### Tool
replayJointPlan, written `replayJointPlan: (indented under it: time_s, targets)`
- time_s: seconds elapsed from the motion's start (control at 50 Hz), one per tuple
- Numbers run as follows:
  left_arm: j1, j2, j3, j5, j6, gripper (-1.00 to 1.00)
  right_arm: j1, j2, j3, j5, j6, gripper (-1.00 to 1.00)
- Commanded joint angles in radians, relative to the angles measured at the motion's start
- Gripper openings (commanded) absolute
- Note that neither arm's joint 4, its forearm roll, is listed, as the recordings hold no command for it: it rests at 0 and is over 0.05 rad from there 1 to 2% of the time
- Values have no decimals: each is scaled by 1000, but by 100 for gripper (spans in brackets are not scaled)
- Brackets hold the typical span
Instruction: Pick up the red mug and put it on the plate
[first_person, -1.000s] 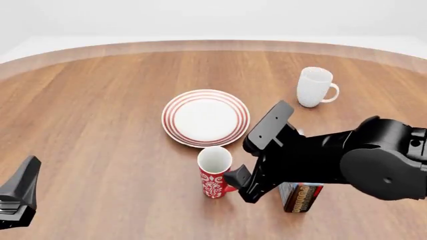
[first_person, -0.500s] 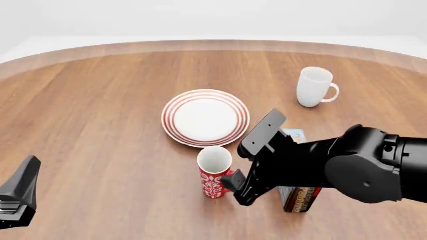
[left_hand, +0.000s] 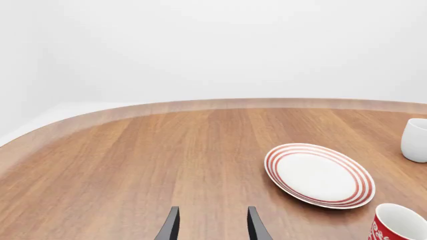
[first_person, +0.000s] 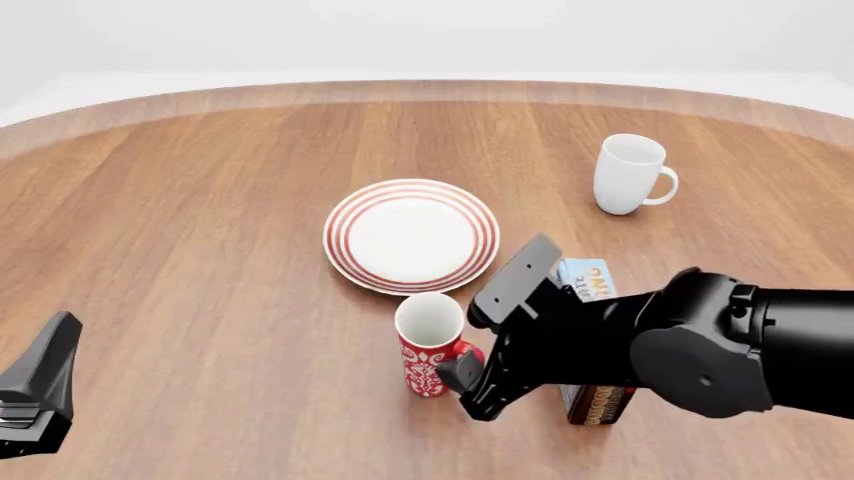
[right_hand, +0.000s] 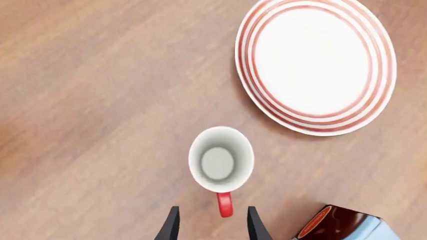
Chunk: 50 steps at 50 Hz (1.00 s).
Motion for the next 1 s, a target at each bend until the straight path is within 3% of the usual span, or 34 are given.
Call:
replayJointPlan:
  time_s: [0.02,1.0]
  targets:
    - [0,0,0,0,0,100,4,19,18,-31,14,100]
    - [0,0,0,0,0,100,-9,112,90,-169,66,100]
